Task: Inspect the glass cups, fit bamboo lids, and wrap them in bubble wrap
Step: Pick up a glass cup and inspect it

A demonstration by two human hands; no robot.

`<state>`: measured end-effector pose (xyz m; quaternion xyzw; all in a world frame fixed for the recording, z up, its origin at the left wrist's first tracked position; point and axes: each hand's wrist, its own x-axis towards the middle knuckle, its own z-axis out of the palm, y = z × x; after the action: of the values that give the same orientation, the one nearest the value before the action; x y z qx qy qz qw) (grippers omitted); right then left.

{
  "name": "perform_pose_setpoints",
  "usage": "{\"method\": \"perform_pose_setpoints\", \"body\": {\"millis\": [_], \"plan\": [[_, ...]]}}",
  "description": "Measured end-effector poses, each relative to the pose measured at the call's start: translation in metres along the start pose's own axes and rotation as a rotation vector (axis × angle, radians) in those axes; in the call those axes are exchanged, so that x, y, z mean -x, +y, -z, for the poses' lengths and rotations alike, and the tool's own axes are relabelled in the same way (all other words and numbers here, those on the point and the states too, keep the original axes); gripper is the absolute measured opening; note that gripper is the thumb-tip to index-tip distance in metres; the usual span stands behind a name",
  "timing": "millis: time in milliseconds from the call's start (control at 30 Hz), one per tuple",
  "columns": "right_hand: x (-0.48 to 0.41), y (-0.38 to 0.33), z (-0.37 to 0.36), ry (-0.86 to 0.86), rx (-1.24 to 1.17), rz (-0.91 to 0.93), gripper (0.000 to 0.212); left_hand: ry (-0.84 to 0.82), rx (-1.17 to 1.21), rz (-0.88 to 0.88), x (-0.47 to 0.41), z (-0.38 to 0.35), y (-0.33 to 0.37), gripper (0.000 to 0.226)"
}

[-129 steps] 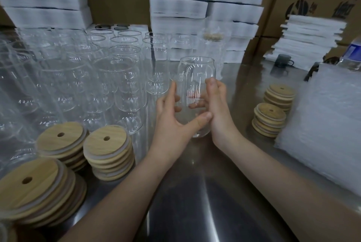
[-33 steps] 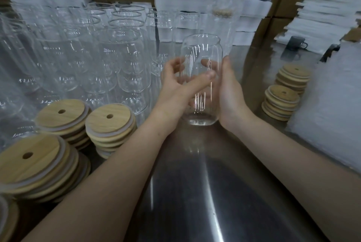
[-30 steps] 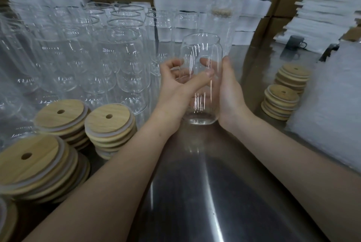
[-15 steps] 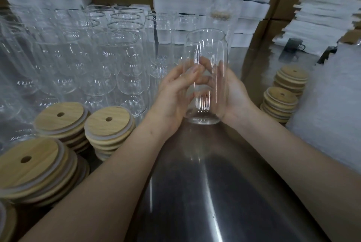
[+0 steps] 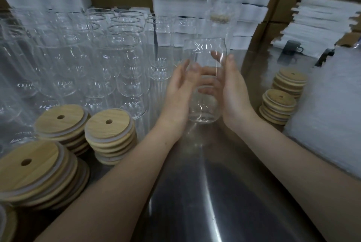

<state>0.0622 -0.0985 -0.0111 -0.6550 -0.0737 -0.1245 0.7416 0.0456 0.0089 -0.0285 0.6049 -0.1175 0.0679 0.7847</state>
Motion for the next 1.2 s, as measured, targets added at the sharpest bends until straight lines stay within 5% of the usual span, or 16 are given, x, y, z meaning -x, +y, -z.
{"method": "perform_pose_setpoints", "body": {"millis": [67, 300, 567, 900, 1067, 1200], "plan": [[0.003, -0.003, 0.0, -0.023, 0.052, 0.068, 0.037, -0.04, -0.04, -0.019, 0.002, -0.001, -0.005, 0.081], [0.01, -0.019, 0.003, -0.129, 0.068, 0.072, 0.05, 0.067, -0.286, -0.21, 0.004, 0.002, -0.01, 0.089], [0.002, -0.016, 0.011, -0.206, -0.196, -0.023, 0.035, 0.094, -0.469, -0.365, 0.003, 0.005, -0.014, 0.097], [-0.005, -0.021, 0.027, -0.162, -0.301, -0.281, 0.03, 0.214, -1.123, -0.542, 0.001, 0.008, -0.015, 0.088], [-0.001, -0.02, 0.022, -0.198, -0.241, -0.215, 0.048, 0.229, -1.129, -0.496, 0.002, 0.008, -0.014, 0.088], [0.004, -0.02, 0.016, -0.247, -0.183, -0.129, 0.043, 0.267, -1.013, -0.441, 0.002, 0.009, -0.012, 0.084]]}}
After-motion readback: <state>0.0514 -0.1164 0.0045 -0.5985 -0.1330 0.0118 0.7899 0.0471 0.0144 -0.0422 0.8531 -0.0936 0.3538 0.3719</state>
